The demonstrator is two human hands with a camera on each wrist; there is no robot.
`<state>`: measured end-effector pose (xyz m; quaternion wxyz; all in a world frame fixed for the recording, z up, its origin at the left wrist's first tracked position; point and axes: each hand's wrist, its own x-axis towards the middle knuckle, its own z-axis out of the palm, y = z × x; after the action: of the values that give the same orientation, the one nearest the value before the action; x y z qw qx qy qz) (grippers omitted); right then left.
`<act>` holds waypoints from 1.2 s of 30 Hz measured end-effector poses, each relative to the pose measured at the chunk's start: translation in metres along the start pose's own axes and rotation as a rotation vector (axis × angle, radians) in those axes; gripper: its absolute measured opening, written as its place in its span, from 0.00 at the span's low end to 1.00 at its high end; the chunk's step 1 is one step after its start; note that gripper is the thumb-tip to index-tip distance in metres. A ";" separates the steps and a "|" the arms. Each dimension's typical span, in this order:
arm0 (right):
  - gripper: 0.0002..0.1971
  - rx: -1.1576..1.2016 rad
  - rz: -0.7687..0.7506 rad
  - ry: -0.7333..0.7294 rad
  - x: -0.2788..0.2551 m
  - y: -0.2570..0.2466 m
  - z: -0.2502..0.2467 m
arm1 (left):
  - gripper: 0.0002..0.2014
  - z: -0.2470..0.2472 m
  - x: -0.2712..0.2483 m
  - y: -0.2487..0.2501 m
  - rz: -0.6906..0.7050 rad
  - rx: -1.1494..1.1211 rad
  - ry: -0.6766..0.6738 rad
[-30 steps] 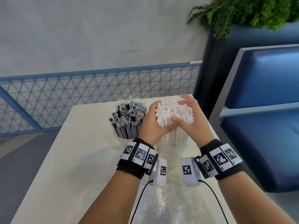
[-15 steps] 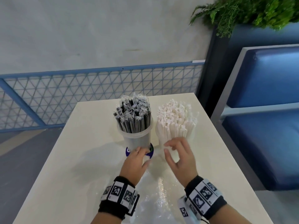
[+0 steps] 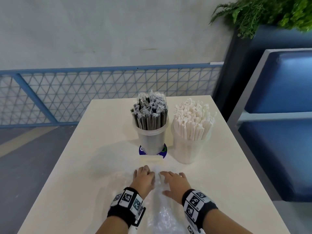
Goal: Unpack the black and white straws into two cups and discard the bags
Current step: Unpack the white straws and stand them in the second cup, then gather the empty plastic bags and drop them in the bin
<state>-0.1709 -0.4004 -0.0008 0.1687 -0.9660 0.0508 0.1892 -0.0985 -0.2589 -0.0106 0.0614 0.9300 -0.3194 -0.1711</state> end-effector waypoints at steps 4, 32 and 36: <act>0.11 0.165 0.008 0.072 -0.007 -0.005 -0.002 | 0.17 -0.005 -0.020 -0.001 0.031 -0.084 0.261; 0.14 1.081 -0.080 0.376 -0.021 -0.053 -0.029 | 0.15 -0.048 -0.081 -0.052 -0.175 -1.520 0.561; 0.40 1.079 -0.214 0.420 -0.022 -0.060 -0.029 | 0.24 -0.048 -0.087 -0.059 -0.133 -1.482 0.770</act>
<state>-0.1710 -0.3531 0.0517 0.6409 -0.7601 0.0746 -0.0770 -0.1116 -0.1589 0.0448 0.7515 0.6592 -0.0254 -0.0105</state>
